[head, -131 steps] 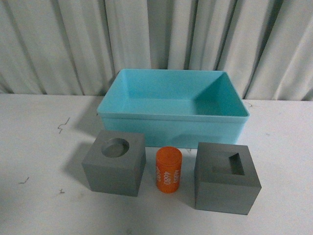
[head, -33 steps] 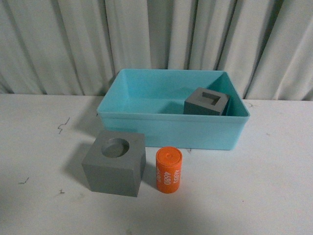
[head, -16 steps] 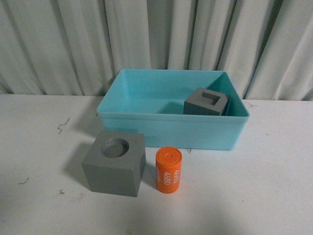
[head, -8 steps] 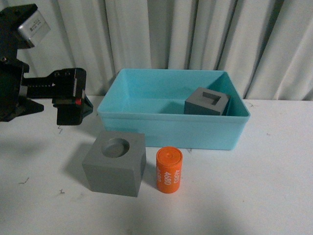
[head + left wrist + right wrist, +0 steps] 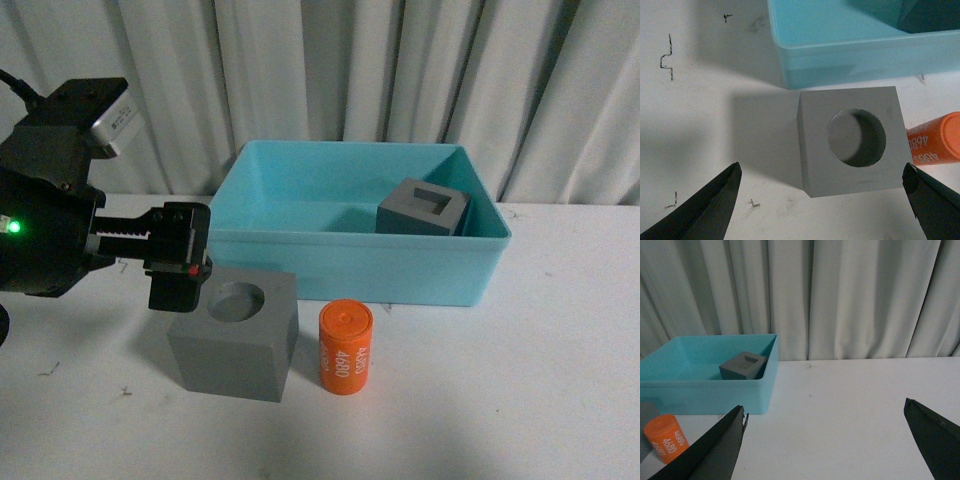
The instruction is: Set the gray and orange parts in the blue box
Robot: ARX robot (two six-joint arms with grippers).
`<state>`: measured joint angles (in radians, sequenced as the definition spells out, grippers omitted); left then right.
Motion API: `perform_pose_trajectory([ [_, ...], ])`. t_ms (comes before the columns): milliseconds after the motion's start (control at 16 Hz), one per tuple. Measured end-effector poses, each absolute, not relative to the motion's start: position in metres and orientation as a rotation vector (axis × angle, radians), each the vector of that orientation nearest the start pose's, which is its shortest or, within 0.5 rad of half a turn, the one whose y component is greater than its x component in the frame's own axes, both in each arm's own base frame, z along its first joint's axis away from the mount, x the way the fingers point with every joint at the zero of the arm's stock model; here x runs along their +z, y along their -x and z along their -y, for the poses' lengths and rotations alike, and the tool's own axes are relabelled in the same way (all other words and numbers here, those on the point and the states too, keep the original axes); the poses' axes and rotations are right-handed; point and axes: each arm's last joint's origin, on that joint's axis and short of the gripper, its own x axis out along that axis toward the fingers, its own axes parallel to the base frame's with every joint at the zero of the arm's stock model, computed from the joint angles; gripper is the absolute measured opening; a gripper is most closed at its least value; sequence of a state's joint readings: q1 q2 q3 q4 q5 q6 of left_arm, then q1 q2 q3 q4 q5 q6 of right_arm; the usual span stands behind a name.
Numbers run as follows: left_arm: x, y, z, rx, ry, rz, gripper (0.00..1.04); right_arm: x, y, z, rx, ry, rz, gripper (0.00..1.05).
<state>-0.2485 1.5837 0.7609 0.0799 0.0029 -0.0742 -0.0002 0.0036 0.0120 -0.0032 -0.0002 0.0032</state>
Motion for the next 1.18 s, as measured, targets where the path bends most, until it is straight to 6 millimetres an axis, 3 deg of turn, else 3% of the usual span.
perform_pose_trajectory([
  [249,0.148,-0.304,0.082,-0.212,-0.038,-0.782,0.98,0.167,-0.097,0.0,0.0,-0.003,0.005,0.98],
  [1185,0.13,-0.331,0.1,-0.225,-0.06,-0.798,0.98,0.167,-0.097,0.0,0.0,-0.003,0.005,0.98],
])
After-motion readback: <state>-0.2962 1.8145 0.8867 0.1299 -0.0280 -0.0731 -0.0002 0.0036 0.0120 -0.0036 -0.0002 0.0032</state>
